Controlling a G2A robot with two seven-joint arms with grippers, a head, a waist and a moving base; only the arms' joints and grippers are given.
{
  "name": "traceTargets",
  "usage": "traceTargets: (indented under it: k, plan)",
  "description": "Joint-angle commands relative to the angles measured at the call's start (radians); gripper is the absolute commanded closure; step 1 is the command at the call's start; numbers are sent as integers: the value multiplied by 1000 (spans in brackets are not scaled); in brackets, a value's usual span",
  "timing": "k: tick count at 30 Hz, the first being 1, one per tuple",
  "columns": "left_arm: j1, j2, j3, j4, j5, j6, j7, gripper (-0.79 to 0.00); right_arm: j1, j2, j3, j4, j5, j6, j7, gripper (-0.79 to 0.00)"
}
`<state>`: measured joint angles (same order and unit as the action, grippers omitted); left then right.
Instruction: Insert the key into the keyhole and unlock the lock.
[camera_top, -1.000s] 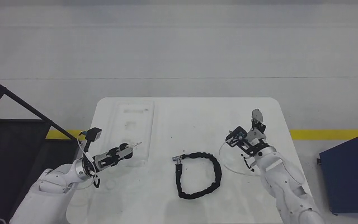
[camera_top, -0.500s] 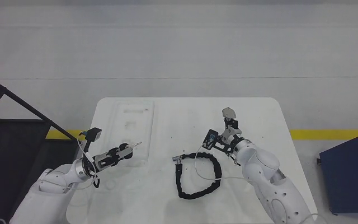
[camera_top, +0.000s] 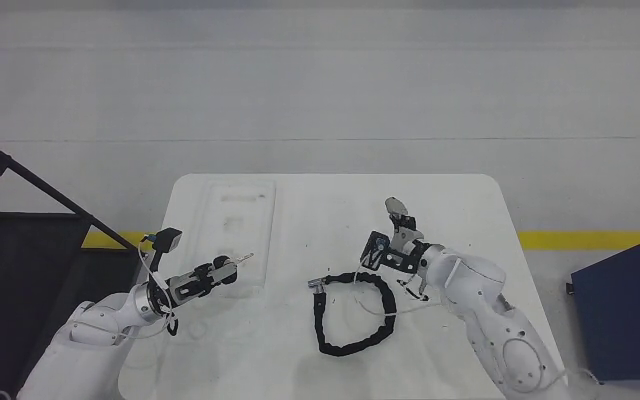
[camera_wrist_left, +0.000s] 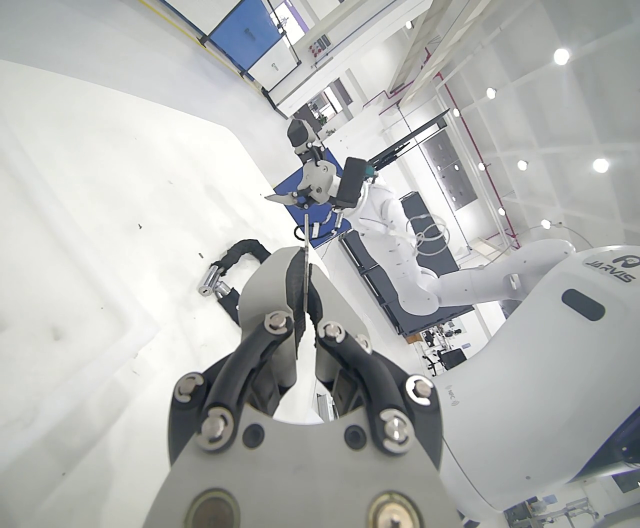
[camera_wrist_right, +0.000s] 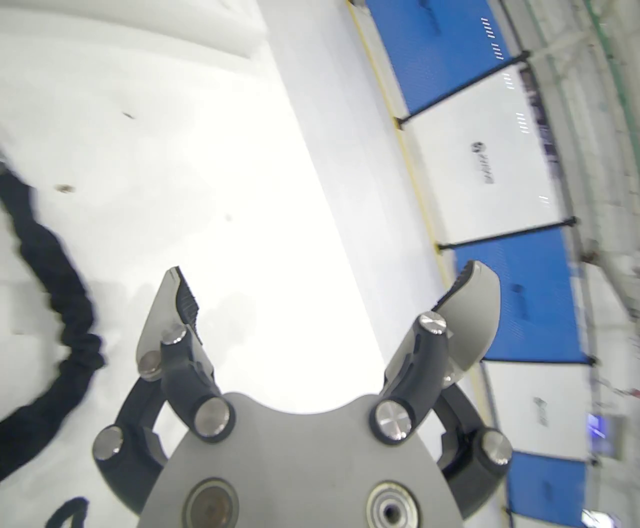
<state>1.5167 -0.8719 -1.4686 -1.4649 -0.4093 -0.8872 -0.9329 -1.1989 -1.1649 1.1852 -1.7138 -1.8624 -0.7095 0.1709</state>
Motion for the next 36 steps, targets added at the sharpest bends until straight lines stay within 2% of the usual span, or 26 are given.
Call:
traceTargets:
  k: [1,4,7,13,14,15,17,18,22,27,36]
  plan:
    - [0,0,0,0,0,0,0,0,61,-4,-24,20,105,-188,91,-785]
    - [0,0,0,0,0,0,0,0,159,-19,-98,52,201,-303,232,-785]
    - [0,0,0,0,0,0,0,0,262,-30,-250,98,247,-303,399,-785]
    - [0,0,0,0,0,0,0,0,478,-48,-554,248,486,-303,637,-785]
    - [0,0,0,0,0,0,0,0,507,-52,-596,272,524,-303,637,-779]
    - [0,0,0,0,0,0,0,0,535,-54,-629,295,567,-303,637,-622]
    - [0,0,0,0,0,0,0,0,587,-58,-685,336,624,-303,637,-443]
    - [0,0,0,0,0,0,0,0,607,-60,-708,352,658,-303,637,-388]
    - [0,0,0,0,0,0,0,0,674,-62,-792,399,794,-303,637,-388]
    - [0,0,0,0,0,0,0,0,726,-63,-844,438,883,-303,637,-385]
    - [0,0,0,0,0,0,0,0,738,-88,-874,491,878,-302,603,-376]
